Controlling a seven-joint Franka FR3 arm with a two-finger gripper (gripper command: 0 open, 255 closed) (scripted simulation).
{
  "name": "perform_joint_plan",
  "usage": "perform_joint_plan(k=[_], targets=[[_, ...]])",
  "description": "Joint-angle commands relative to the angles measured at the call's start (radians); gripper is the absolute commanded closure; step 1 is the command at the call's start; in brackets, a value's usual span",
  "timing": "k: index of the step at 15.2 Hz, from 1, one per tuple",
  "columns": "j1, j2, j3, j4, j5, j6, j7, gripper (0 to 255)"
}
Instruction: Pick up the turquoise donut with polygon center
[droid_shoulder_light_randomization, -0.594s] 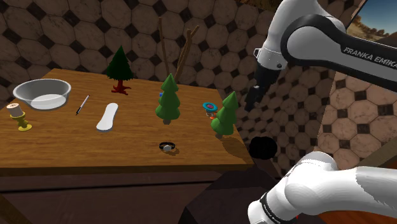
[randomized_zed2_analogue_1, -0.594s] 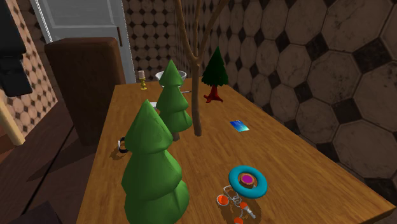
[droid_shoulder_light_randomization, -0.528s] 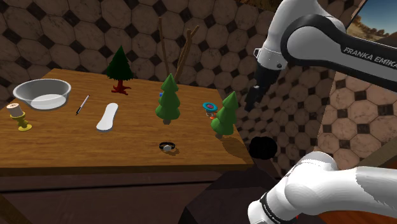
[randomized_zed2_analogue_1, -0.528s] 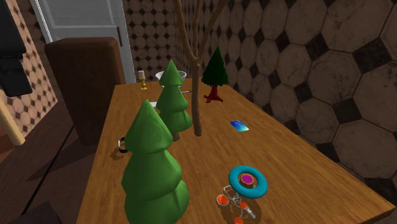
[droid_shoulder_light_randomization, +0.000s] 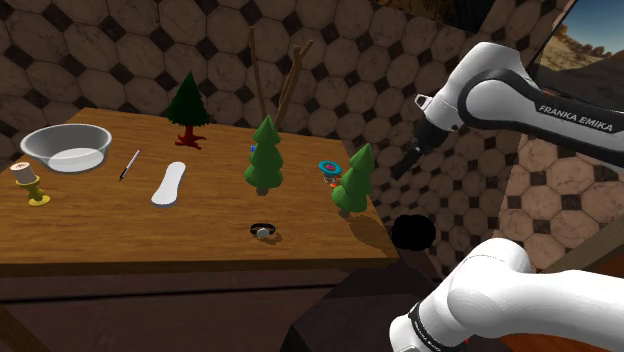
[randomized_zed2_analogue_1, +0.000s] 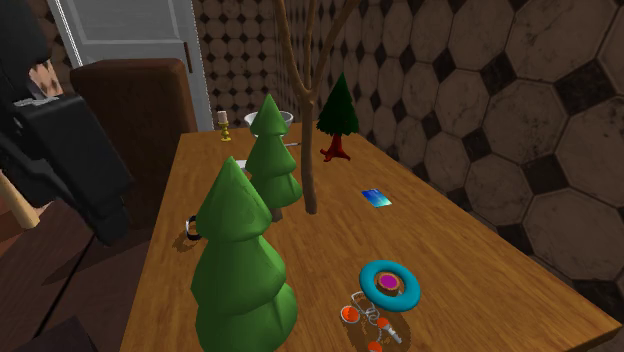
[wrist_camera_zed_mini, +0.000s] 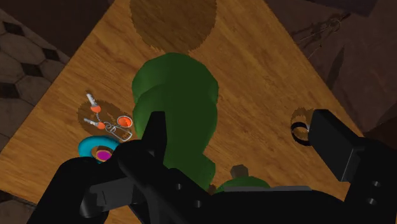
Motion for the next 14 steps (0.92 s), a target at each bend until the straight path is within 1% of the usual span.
perform_joint_plan(k=[1, 3, 5, 7, 8, 9, 11, 12, 14], targets=[[0.001, -0.003, -0.099, -0.048, -0.013, 0.095, -0.104, 0], [0.012, 0.014, -0.199, -0.074, -0.016, 0.179, -0.204, 0], [0.038, 0.046, -0.307, -0.087, -0.011, 0.262, -0.310, 0], [0.083, 0.089, -0.423, -0.086, 0.006, 0.339, -0.421, 0], [0.114, 0.113, -0.485, -0.080, 0.020, 0.376, -0.480, 0], [0.151, 0.138, -0.549, -0.071, 0.038, 0.409, -0.540, 0], [0.248, 0.186, -0.689, -0.042, 0.082, 0.468, -0.664, 0], [0.308, 0.207, -0.764, -0.023, 0.108, 0.492, -0.727, 0], [0.448, 0.236, -0.926, 0.025, 0.163, 0.529, -0.850, 0]])
